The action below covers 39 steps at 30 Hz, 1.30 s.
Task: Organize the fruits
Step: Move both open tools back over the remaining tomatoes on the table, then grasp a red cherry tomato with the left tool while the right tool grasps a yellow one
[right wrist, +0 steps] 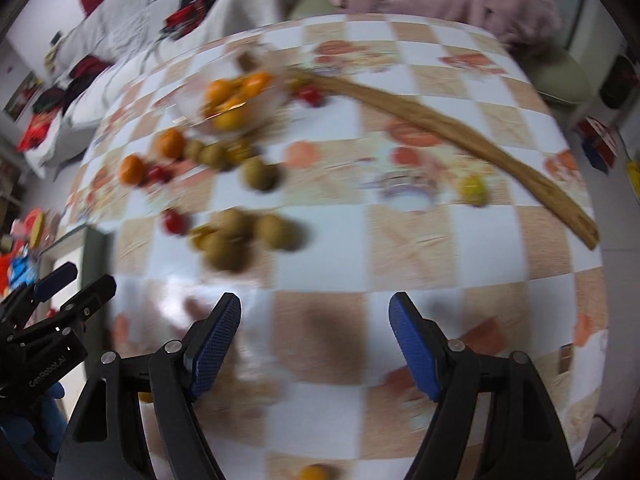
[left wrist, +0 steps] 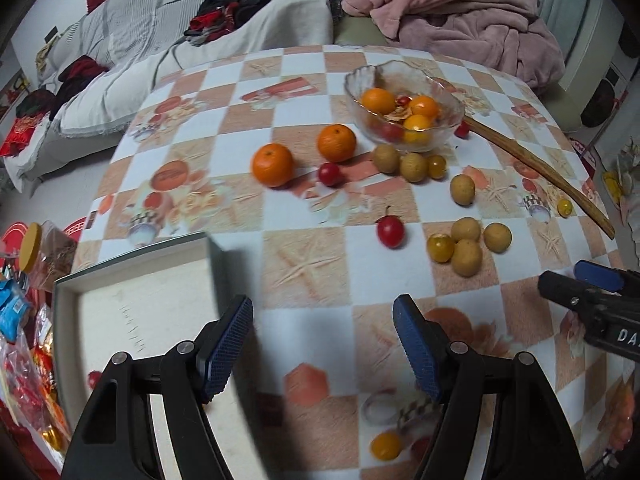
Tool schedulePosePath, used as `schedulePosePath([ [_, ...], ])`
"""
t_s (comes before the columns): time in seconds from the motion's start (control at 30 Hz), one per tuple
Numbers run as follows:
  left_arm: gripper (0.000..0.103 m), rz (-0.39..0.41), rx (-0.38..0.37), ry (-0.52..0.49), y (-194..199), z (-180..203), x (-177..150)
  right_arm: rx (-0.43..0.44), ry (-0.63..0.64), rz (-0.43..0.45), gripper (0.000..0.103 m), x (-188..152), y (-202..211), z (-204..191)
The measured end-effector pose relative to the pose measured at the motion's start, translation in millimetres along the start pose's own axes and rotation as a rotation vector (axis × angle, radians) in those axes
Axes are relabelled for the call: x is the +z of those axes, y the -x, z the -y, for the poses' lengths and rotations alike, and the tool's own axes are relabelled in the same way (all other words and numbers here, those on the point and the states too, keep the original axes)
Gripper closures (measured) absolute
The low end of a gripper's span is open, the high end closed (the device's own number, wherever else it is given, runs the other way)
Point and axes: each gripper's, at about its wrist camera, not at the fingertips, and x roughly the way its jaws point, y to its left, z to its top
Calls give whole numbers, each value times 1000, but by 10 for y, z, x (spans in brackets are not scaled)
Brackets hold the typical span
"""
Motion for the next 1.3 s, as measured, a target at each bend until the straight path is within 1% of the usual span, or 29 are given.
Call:
schedulePosePath([
  [0.13, 29, -14, 1, 6, -179, 123, 91, -27, -45, 3, 23, 97, -41, 337],
  [0.37, 29, -39, 16, 2, -440, 228, 190, -63, -79, 5, 23, 196, -145, 735],
  [0.63, 29, -36, 24, 7, -592, 319, 279, -97, -56, 25, 23, 364, -296, 872],
  [0.87, 29, -30, 23, 29, -644, 364, 370, -124, -21, 40, 24, 553, -421, 874],
  [0.97, 29, -33, 17, 49, -652, 344, 387, -149, -11, 41, 26, 598, -457, 845],
  [1.0, 29, -34, 16, 54, -653, 340, 390, -154, -9, 41, 28, 603, -462, 837],
  [1.07, 30, -35, 18, 56, -652, 344, 393, -168, -3, 46, 37, 608, -455, 826],
  [1.1, 40, -35, 14, 55, -652, 340, 393, -171, 1, 51, 48, 611, -439, 824],
  [1.13, 45, -34, 8, 54, -647, 342, 396, -170, 5, 52, 61, 617, -430, 823],
  [1.17, 48, -37, 8, 49, -643, 354, 400, -164, 10, 50, 65, 625, -427, 822],
  [1.23, 66, -35, -3, 37, -632, 388, 409, -150, 16, 41, 79, 633, -418, 823],
  [1.27, 69, -36, -10, 27, -627, 409, 413, -138, 11, 38, 79, 632, -411, 833],
  [1.3, 75, -37, -16, 19, -618, 428, 410, -119, -1, 37, 79, 625, -399, 849],
])
